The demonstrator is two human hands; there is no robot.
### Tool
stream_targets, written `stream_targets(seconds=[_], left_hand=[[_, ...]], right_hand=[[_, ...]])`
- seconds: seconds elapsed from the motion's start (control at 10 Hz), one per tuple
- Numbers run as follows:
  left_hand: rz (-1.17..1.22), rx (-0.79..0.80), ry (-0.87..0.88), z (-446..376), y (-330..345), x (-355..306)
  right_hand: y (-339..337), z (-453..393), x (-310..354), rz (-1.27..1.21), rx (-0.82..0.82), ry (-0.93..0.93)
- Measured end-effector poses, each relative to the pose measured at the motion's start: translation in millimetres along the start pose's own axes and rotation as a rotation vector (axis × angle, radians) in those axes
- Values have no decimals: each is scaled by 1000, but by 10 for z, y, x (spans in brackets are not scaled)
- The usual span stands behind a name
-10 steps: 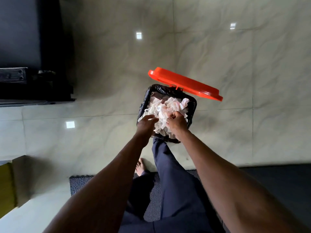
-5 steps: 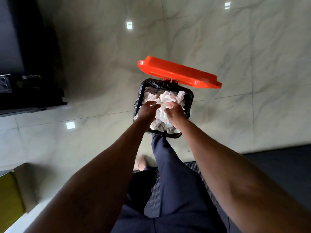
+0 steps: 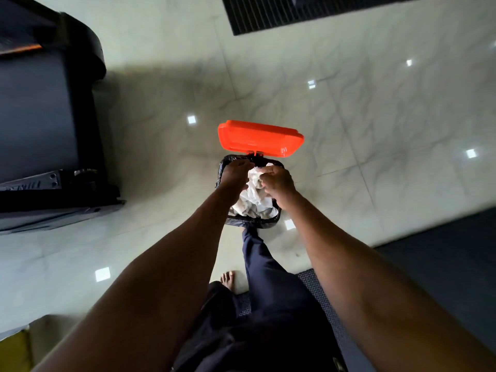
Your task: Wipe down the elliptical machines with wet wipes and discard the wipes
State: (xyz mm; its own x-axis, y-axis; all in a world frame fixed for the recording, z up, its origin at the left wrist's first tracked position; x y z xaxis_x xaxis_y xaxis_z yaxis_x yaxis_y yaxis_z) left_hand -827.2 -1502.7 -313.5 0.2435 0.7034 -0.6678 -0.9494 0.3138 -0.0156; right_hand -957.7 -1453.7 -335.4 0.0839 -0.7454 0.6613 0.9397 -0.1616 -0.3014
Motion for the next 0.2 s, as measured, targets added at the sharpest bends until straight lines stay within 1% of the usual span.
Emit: stream_targets(seconds=[0.1, 0.2], left_hand=[[9, 30, 57, 435, -37, -36], [-8, 9, 144, 956, -108, -43]], right_hand=[[-10, 453, 32, -58, -19, -49], [12, 978, 17, -193, -34, -117]])
Point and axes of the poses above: each hand's wrist, its own z-axis away from the middle knuckle, its own y-axis out of the palm, x = y × z, the point moved 8 cm from there along -z, towards the middle knuckle, and after that the axes turned 2 degrees about x, right-handed, at the moved point
